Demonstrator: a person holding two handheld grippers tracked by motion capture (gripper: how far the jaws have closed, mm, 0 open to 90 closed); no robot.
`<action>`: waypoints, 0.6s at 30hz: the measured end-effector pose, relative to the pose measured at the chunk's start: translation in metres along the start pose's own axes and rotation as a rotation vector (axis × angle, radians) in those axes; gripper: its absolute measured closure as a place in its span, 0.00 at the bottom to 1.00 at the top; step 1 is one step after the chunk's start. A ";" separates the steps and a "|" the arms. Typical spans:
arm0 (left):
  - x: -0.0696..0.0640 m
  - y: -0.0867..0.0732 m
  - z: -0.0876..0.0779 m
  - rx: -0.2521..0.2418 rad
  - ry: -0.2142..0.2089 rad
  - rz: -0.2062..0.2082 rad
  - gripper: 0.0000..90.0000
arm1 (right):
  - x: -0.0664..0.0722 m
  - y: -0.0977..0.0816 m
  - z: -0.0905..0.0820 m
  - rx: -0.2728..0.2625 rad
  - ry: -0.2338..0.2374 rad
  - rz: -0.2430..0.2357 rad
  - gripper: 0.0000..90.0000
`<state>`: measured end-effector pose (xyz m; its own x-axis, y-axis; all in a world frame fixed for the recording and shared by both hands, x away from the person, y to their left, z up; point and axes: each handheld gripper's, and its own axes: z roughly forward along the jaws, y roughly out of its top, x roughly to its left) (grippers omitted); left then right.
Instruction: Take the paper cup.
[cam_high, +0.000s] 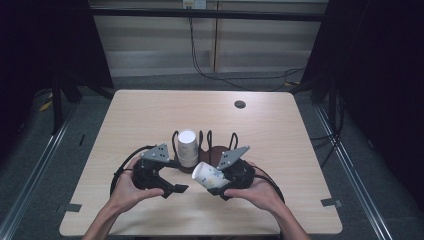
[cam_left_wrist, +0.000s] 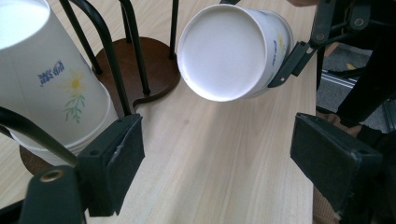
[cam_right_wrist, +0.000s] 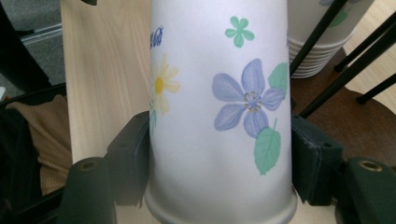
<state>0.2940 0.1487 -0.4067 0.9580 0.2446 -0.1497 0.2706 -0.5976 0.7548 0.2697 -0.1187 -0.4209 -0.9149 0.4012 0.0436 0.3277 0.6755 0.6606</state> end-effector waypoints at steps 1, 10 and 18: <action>0.000 0.000 0.001 0.000 -0.002 -0.001 0.19 | 0.000 0.000 0.000 0.010 0.003 -0.002 0.35; -0.002 -0.001 0.007 0.009 -0.003 0.005 0.18 | -0.003 0.004 -0.001 0.064 -0.018 -0.019 0.35; -0.002 -0.002 0.013 0.038 -0.006 0.017 0.18 | 0.004 0.012 -0.001 0.115 -0.015 -0.069 0.36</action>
<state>0.2924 0.1392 -0.4164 0.9631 0.2292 -0.1411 0.2573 -0.6301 0.7326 0.2696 -0.1100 -0.4123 -0.9329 0.3599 -0.0103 0.2899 0.7678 0.5713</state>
